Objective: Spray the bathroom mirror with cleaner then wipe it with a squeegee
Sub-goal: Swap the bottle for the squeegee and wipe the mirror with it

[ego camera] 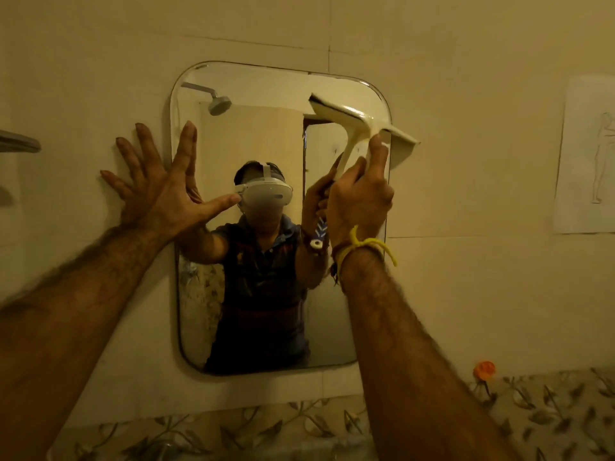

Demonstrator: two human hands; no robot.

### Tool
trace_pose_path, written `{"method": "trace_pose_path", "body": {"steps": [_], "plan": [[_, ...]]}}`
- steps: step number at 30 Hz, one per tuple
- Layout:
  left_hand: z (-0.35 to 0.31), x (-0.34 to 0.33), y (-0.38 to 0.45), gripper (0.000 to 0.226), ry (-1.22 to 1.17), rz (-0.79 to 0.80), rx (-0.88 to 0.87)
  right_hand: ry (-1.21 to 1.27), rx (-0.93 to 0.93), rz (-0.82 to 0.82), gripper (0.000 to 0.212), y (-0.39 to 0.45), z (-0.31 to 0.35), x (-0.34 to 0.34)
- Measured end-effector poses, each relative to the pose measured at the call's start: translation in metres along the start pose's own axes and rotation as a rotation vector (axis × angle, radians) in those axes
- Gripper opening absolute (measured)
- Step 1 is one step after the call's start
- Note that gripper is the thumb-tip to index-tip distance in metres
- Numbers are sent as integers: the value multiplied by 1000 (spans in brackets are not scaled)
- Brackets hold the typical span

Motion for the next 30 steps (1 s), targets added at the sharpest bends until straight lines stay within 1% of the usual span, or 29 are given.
{"method": "trace_pose_path", "body": {"steps": [2, 5, 7, 10, 12, 13, 16, 18, 21, 23, 27, 30], "plan": [[-1, 1, -1, 123, 3, 7, 0, -6, -11, 30, 45, -30, -9, 0], [-2, 2, -3, 127, -6, -7, -1, -44, 61, 84, 49, -78, -21, 4], [0, -1, -3, 129, -16, -32, -12, -79, 96, 78, 50, -65, -16, -2], [4, -6, -2, 130, -17, -63, -18, -89, 68, 60, 50, -28, 2, -11], [3, -8, -2, 130, -7, -78, -21, -80, 77, 55, 50, -43, 1, -12], [3, -8, -3, 129, -7, -76, -21, -85, 96, 76, 50, -62, -5, -10], [3, -6, -4, 129, -8, -61, -25, -105, 168, 209, 51, -110, -24, 1], [6, -3, -4, 130, -19, -31, -27, -118, 199, 195, 51, -92, -19, -2], [10, 4, -6, 134, -46, 28, -8, -119, 136, 144, 51, -44, 2, -10], [10, 11, -7, 136, -62, 71, -2, -116, 156, 146, 53, -47, 3, -11], [8, 20, -8, 144, -130, 160, 40, -191, 289, 334, 50, -114, -25, -1], [4, 21, -14, 148, -156, 227, 94, -132, 347, 371, 52, -91, -11, -5]]}}
Point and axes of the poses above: each hand's wrist, its own y-axis towards the middle knuckle, its own x-axis out of the back of the hand, z = x × y, the point moved 3 cm from there along y, towards the middle knuckle, and after that the axes turned 7 degrees about -x, right-handed, at the moved point
